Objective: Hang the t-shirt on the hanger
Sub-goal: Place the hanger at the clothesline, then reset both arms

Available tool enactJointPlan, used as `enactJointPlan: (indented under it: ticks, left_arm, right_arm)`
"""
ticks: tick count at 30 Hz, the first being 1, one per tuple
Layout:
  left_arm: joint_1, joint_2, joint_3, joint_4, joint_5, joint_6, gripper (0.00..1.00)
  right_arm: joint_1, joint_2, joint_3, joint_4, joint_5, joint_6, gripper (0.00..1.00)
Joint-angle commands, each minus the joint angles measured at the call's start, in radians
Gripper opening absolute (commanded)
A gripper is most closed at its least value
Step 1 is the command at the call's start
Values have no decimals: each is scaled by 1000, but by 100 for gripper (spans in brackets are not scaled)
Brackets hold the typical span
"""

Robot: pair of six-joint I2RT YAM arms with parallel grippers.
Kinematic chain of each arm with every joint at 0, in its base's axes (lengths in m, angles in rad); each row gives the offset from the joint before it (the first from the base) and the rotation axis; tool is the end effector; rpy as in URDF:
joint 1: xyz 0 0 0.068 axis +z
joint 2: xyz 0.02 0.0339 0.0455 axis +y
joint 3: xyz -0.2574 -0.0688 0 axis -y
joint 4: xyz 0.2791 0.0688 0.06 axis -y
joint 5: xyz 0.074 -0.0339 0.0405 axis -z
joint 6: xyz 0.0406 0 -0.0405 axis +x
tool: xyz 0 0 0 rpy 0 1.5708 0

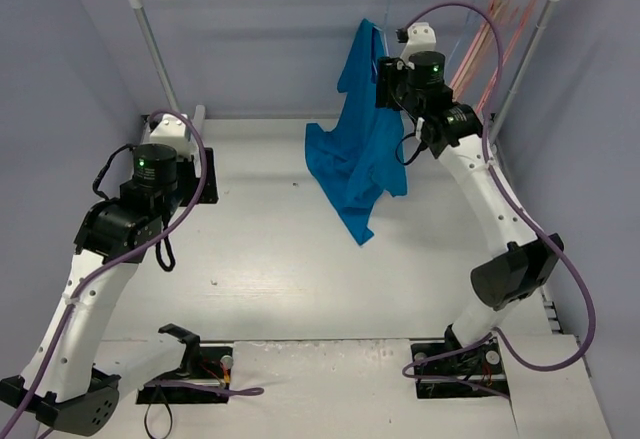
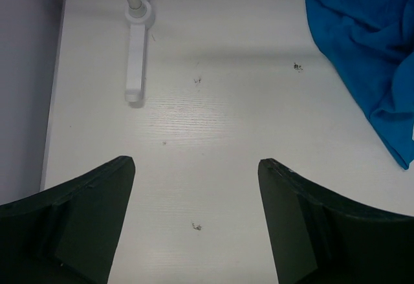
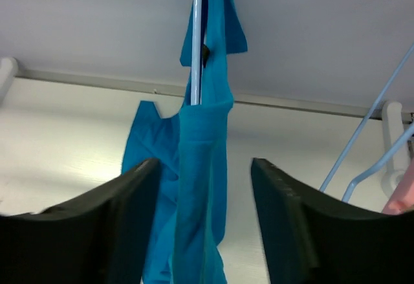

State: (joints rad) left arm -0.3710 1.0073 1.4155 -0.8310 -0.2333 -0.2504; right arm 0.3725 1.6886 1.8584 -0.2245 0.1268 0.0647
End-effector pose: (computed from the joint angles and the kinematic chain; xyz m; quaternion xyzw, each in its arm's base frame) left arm 0.2069 -0.0704 0.4504 -0.0128 0.8363 -0.0718 0.5434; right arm 0.4017 0.1515 0.4692 -0.0681 0.7228 0.1039 0.6798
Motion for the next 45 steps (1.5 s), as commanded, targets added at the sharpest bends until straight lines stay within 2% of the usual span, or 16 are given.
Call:
enactJointPlan:
  ticks: [1,5,9,12,16,24,31,45]
  left_arm:
    - [7,-7,66,17,-27,-16,78]
    - [7,-7,88,7,-31,-16,80]
    - [7,-24,73,6,-43,-16,80]
    - [7,-47,43,-2,-66,-13,80]
    - [7,-94,5,-11,-101,-7,80]
    - [7,-240,-133,-29,-162,-10,80]
    - [7,-283,-190,-82,-159,-32,80]
    - [7,-257,-220,-49,-158,-73,80]
  right_arm:
    - [-7,-138,-4,148,-13,-40,62]
    - [-6,-292,-80,212,-81,-98,79]
    - [-7,-482,-235,272,-115,-154,91]
    - [-6,-633,-359,243,-105,-198,99]
    - [-6,-852,-537,136,-37,-201,100]
    - [-6,-1168,-735,-39,115,-109,100]
    - [-6,-1222,-748,-148,139,-74,100]
    - [-6,-1216,-765,-141,151,-83,100]
